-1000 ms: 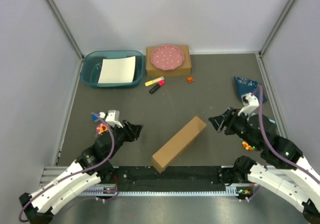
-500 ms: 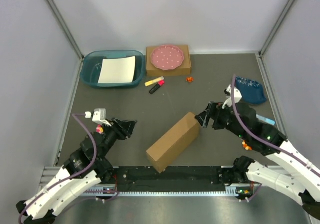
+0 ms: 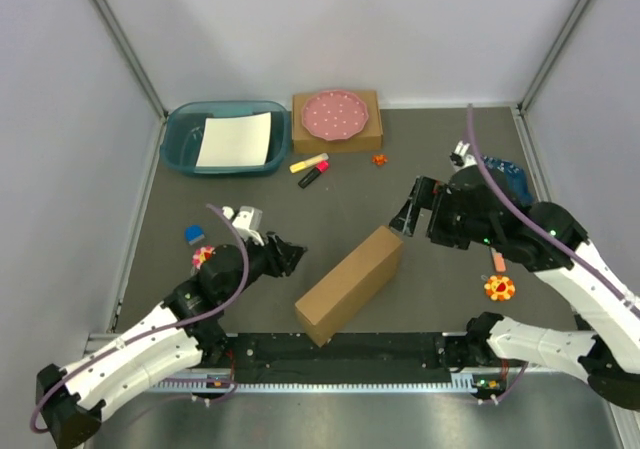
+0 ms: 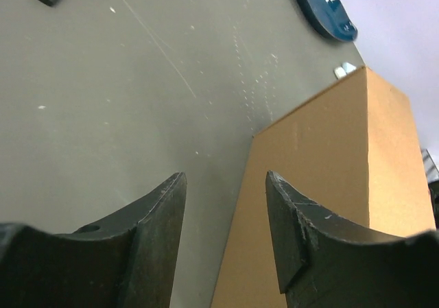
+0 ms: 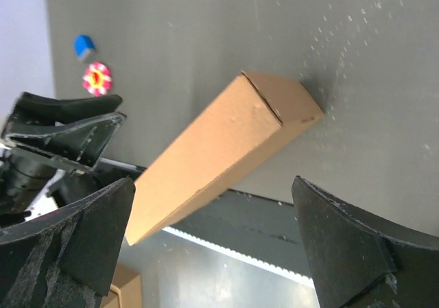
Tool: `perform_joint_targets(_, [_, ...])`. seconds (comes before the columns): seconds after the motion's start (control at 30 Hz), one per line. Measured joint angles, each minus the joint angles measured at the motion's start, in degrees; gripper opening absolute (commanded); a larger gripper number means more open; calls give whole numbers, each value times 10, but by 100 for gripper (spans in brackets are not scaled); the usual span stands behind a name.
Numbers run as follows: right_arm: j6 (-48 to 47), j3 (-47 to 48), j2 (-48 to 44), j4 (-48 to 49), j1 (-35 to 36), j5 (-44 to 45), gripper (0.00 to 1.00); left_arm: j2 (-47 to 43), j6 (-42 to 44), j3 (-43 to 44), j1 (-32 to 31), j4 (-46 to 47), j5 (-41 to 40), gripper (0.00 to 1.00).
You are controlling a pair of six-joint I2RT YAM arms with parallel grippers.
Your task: Fold the paper box
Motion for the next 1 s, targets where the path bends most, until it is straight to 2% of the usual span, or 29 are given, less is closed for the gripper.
perform_joint_targets(0.17, [15, 1, 35, -64, 0, -3, 99, 51, -10, -28, 0, 58, 42, 53])
perform_joint_targets(0.23, [17, -6, 31, -78, 0, -4, 99, 42, -13, -39, 0, 53, 40, 54])
perform_joint_targets(0.33, [12, -17, 21, -73, 0, -6, 99, -19, -20, -46, 0, 24, 10, 54])
perform_joint_targets(0.43, [-12, -42, 8, -25, 0, -9, 90, -97, -22, -41, 0, -9, -35, 52])
perform_joint_targets(0.57, [-49, -133, -31, 119, 0, -33, 62, -177, -17, -10, 0, -48, -79, 50])
perform_joint_targets(0.7, [-66, -207, -28, 243, 0, -80, 48, -176, -13, 24, 0, -60, -85, 48])
perform_joint_targets(0.73, [-69, -215, -15, 266, 0, -92, 39, -168, -13, 29, 0, -62, -85, 48])
perform_joint_targets(0.87, [-71, -263, 22, 328, 0, -121, 32, -127, -27, 32, 0, -78, -73, 47])
perform_joint_targets(0.93, [-65, -298, -9, 362, -1, -119, 31, -116, -37, 26, 0, -85, -63, 47])
perform_joint_targets(1.0, [-52, -347, -79, 373, -1, -117, 31, -114, -44, 17, 0, -89, -56, 47])
